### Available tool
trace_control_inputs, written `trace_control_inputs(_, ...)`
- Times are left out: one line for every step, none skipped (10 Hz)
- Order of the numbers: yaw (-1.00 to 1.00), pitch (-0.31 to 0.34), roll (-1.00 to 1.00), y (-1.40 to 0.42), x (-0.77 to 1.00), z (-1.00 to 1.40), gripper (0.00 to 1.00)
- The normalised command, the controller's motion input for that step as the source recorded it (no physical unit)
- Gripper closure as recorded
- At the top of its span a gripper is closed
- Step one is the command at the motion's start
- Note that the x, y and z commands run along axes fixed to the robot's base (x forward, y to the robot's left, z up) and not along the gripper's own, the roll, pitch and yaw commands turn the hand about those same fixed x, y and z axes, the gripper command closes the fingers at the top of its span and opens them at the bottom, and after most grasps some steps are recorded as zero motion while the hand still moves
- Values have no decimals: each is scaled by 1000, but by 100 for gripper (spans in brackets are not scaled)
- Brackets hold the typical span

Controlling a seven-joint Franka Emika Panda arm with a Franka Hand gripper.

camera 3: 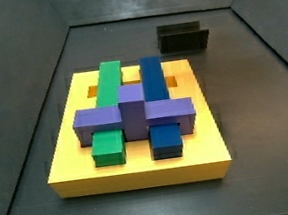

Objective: Pick up the red object. Move up. Place the red object on the fixture. Regrasp the red object. Move to above the board. Insert the red object.
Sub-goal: Move to above the board.

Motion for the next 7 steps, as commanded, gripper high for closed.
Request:
trace_control_inputs(-15,82,-5,4,-14,1400,100)
trace_control_inputs(13,106,-8,-20,13,571,100)
trace_control_inputs(23,118,-2,-13,24,325,100)
trace_control_inputs(13,117,-1000,-1400,-1046,270,100)
trace_control_inputs(17,107,-1000,-1400,-1068,289,100)
trace_control_inputs(29,82,-1000,-1400,-1142,296,100)
trace_control_inputs(41,78,-1000,-1400,-1168,276,100)
